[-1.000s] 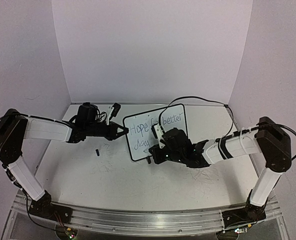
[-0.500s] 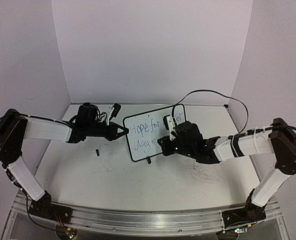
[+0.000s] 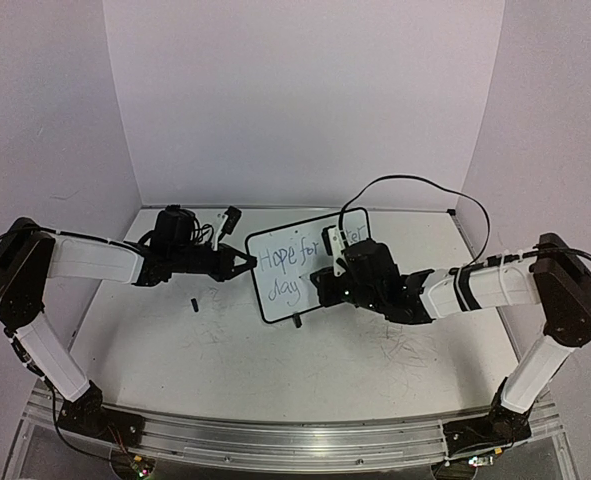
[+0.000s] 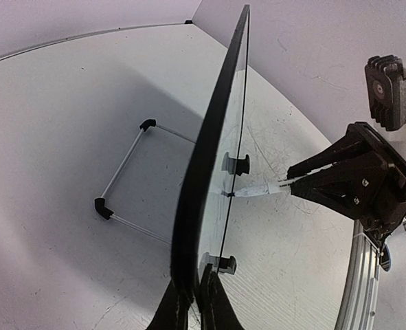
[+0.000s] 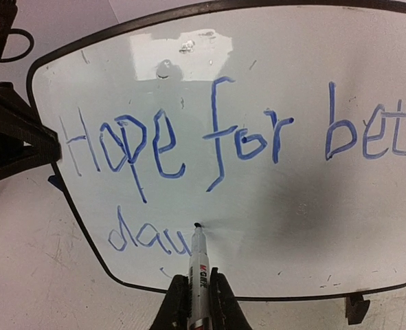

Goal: Write a sentence on the whiteboard

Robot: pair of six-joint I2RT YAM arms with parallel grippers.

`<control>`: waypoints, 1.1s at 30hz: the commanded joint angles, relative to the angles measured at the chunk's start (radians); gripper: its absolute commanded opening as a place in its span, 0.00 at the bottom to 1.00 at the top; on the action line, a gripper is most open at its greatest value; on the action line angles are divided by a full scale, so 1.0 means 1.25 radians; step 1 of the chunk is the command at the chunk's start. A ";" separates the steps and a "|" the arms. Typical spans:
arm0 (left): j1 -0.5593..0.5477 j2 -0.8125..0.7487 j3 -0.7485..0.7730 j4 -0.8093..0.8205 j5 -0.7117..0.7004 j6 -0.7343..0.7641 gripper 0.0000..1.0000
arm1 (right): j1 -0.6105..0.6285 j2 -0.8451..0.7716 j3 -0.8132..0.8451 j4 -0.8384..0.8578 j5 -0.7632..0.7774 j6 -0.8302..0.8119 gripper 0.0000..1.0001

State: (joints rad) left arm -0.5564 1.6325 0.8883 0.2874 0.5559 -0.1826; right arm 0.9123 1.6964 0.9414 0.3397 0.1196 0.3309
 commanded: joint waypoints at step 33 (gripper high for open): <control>0.006 -0.022 0.001 -0.024 -0.061 0.044 0.00 | 0.001 0.011 -0.006 0.001 0.010 0.008 0.00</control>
State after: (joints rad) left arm -0.5556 1.6318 0.8883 0.2871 0.5545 -0.1825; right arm 0.9134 1.7077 0.9466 0.3355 0.1005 0.3331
